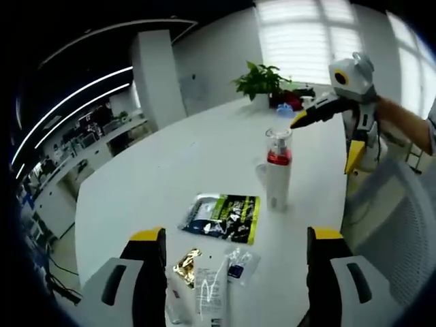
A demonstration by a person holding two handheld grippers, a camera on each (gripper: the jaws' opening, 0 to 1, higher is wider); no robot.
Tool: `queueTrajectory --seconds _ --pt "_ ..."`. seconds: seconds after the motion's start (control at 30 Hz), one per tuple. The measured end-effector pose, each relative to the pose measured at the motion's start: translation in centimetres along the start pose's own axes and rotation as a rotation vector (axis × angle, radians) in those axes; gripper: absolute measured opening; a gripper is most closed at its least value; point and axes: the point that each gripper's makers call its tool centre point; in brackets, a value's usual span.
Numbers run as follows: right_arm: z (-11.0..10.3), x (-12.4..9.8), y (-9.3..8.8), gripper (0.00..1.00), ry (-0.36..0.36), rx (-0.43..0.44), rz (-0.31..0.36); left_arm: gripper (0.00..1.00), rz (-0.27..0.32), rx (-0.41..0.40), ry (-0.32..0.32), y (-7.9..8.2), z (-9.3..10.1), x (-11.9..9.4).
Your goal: Arrange the skincare products in the storage area until every visible bottle or jar stands upright without overlapping.
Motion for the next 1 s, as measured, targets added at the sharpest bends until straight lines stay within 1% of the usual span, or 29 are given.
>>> queueTrajectory --seconds 0.13,0.3,0.37,0.53,0.63,0.7,0.73,0.83,1.0 --pt "-0.5 -0.1 -0.1 1.00 0.019 -0.017 -0.020 0.86 -0.008 -0.002 0.013 -0.6 -0.4 -0.7" --pt "-0.4 -0.1 -0.1 1.00 0.010 -0.007 -0.027 0.91 -0.020 0.010 0.044 -0.8 -0.7 -1.2" --pt "-0.5 -0.2 0.0 1.00 0.015 0.007 -0.024 0.92 -0.027 0.009 0.043 -0.9 -0.6 -1.4" --pt "-0.8 -0.3 -0.2 1.00 0.026 0.012 -0.032 0.94 -0.046 0.010 0.041 -1.3 -0.4 -1.5" --pt "-0.6 -0.4 -0.4 1.00 0.008 -0.004 -0.041 0.94 -0.052 0.004 0.045 -1.6 -0.5 -1.5" --pt "-0.4 -0.4 -0.4 1.00 0.003 0.005 -0.038 0.95 -0.060 -0.002 0.042 -1.9 -0.4 -1.5" --pt "-0.2 -0.5 -0.4 1.00 0.003 0.023 -0.033 0.95 -0.064 -0.003 0.042 -2.1 -0.5 -1.6" --pt "-0.1 -0.6 -0.3 1.00 -0.001 0.026 -0.027 0.95 -0.078 -0.008 0.042 -2.4 -0.5 -1.7" --pt "-0.4 -0.5 -0.4 1.00 0.001 0.028 -0.037 0.97 -0.103 -0.008 0.041 -3.6 -1.8 -2.3"
Point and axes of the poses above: the point that each gripper's makers call its tool centre point, and the gripper's own axes: x roughly forward along the fingers, z roughly to its right, y roughly out of its top, and after that the axes turned 6 degrees about -y, right-handed
